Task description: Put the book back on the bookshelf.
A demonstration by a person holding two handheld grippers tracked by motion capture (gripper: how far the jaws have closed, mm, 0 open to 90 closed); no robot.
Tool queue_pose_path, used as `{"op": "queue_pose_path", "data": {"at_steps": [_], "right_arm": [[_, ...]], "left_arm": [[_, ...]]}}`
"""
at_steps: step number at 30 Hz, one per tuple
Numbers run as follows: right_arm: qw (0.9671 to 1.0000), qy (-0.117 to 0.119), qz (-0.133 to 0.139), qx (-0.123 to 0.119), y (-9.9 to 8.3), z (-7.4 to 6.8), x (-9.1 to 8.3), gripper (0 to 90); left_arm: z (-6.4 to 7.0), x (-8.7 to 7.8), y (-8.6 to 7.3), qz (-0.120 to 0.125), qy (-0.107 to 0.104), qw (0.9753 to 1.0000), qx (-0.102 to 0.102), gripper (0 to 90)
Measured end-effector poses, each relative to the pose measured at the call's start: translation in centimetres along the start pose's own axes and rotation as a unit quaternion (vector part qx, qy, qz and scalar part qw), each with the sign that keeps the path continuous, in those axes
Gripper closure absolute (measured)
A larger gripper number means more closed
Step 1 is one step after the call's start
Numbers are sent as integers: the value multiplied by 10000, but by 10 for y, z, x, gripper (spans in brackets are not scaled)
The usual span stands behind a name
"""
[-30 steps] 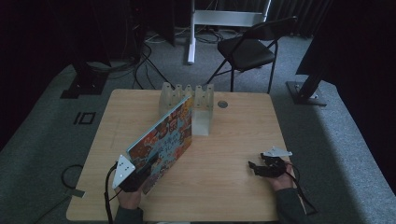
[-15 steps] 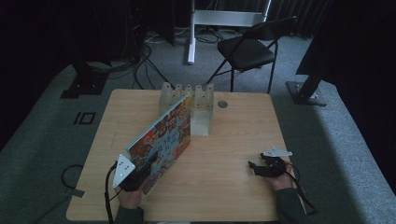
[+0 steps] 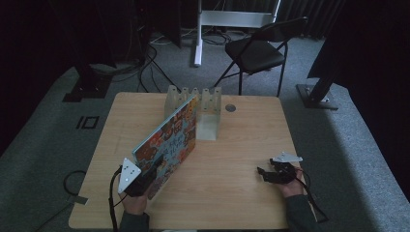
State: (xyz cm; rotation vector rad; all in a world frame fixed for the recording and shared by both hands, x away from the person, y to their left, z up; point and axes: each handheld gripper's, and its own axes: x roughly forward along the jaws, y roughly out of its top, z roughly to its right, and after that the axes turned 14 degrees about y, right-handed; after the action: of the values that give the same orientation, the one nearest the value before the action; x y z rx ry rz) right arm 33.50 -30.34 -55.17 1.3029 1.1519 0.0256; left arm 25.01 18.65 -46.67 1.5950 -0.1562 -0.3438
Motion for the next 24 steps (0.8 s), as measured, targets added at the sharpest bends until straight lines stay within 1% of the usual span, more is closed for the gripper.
{"op": "queue_pose_path", "data": {"at_steps": [14, 19, 21, 24], "right_arm": [[10000, -2, -1, -3, 0, 0, 0, 283], [10000, -3, -1, -5, 0, 0, 0, 283], [10000, -1, 2, -4, 0, 0, 0, 283], [10000, 1, 3, -3, 0, 0, 0, 283]], "left_arm": [[-2, 3, 8, 88, 77, 9999, -63, 809], [-1, 5, 12, 137, 137, 9998, -93, 808], [-1, 7, 13, 152, 143, 9997, -97, 809], [0, 9, 15, 180, 176, 9997, -51, 809]]}}
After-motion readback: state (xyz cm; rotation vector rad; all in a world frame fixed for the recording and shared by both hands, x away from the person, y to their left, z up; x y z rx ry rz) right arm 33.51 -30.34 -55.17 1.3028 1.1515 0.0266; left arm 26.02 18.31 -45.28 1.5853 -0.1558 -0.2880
